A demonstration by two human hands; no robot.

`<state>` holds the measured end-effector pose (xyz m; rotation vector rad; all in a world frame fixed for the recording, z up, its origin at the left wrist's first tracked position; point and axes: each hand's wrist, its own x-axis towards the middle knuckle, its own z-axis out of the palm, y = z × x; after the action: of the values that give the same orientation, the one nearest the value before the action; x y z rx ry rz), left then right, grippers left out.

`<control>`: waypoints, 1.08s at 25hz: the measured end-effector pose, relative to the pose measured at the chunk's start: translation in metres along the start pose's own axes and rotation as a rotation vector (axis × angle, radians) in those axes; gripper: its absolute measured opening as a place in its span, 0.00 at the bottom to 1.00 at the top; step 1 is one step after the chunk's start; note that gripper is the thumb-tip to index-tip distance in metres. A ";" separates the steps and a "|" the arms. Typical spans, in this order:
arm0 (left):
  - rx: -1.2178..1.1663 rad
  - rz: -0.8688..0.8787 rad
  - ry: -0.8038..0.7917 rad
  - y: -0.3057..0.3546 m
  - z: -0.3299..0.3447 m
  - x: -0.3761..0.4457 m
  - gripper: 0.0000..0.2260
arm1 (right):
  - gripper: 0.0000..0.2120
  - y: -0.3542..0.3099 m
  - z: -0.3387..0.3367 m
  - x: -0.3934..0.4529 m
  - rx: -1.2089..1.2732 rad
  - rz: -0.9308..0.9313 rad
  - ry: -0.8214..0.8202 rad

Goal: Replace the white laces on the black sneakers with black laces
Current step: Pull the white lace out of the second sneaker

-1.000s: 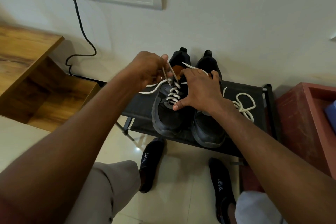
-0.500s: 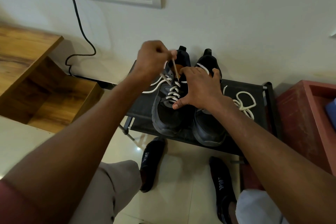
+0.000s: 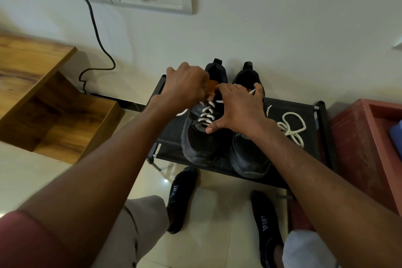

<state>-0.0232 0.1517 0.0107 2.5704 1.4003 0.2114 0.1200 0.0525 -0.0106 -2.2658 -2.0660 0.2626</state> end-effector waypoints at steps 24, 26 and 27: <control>-0.209 0.007 -0.099 -0.005 0.004 0.010 0.12 | 0.52 0.000 0.000 -0.001 0.022 0.005 -0.008; -0.442 -0.178 0.024 -0.013 -0.006 0.015 0.14 | 0.51 0.001 0.000 -0.002 0.029 0.021 -0.005; -0.588 -0.300 0.143 -0.020 -0.014 0.016 0.14 | 0.50 0.002 0.000 -0.003 0.036 0.026 -0.007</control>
<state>-0.0341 0.1777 0.0192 1.8802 1.4742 0.6568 0.1215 0.0496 -0.0103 -2.2755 -2.0189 0.3069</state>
